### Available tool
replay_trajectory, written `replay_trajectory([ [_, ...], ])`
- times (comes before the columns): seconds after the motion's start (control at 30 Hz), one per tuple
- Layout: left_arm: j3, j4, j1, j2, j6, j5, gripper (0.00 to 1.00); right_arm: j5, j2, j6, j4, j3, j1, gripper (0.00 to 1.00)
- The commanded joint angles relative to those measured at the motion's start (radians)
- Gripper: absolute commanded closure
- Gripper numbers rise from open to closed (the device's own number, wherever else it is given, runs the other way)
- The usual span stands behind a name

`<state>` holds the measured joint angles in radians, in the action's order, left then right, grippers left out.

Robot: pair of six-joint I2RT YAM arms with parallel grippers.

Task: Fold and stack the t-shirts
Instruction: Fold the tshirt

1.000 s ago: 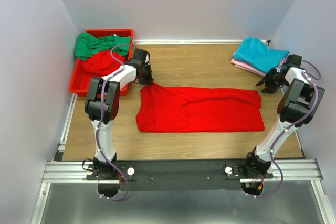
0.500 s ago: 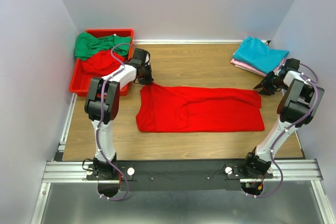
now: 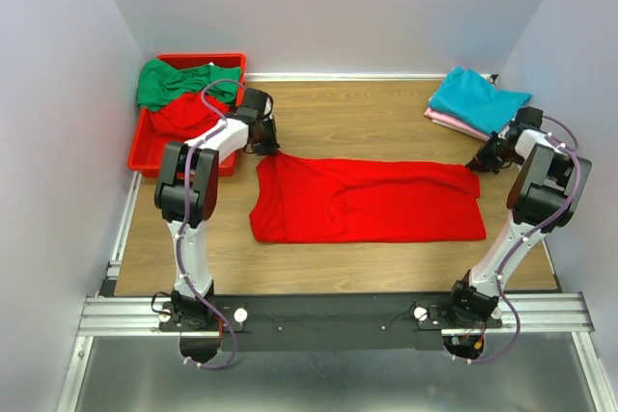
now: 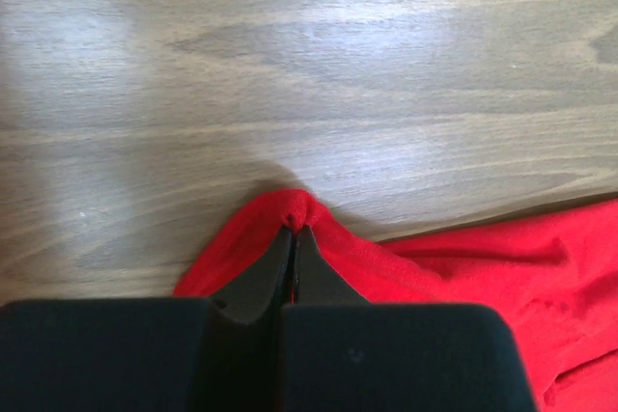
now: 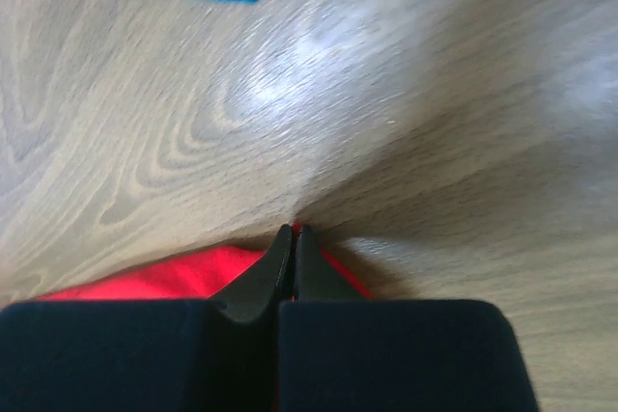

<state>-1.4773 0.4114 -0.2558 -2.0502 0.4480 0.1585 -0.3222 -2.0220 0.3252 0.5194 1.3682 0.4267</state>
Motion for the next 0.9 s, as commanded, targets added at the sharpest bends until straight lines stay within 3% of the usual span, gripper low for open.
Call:
replay_trajectory([
  [0.0, -0.023, -0.002, 0.032, -0.007, -0.017, -0.010, 1.00, 0.156, -0.011, 0.024, 0.040, 0.038, 0.007, 0.99],
  [0.23, -0.028, -0.014, 0.044, -0.008, -0.023, 0.004, 1.00, 0.204, -0.017, 0.048, 0.065, 0.098, 0.032, 0.99],
  [0.47, -0.061, -0.016, 0.044, -0.034, -0.042, 0.026, 1.00, 0.153, -0.047, 0.041, 0.071, 0.121, 0.032, 0.99],
  [0.57, -0.097, -0.002, 0.044, -0.045, -0.055, 0.029, 0.91, 0.131, -0.044, 0.031, 0.074, 0.126, 0.032, 0.98],
  [0.6, -0.113, 0.004, 0.044, -0.047, -0.055, 0.030, 0.77, 0.127, -0.029, 0.028, 0.076, 0.126, 0.032, 0.90],
  [0.67, -0.127, 0.009, 0.043, -0.044, -0.058, 0.029, 0.61, 0.129, -0.009, 0.029, 0.079, 0.126, 0.032, 0.75],
  [0.7, -0.141, 0.009, 0.041, -0.041, -0.058, 0.029, 0.46, 0.130, 0.012, 0.029, 0.080, 0.126, 0.032, 0.66],
  [0.73, -0.147, 0.010, 0.040, -0.038, -0.060, 0.029, 0.40, 0.141, 0.025, 0.031, 0.085, 0.126, 0.032, 0.55],
  [0.87, -0.169, 0.020, 0.020, -0.022, -0.072, 0.026, 0.28, 0.178, 0.081, 0.041, 0.094, 0.103, 0.032, 0.44],
])
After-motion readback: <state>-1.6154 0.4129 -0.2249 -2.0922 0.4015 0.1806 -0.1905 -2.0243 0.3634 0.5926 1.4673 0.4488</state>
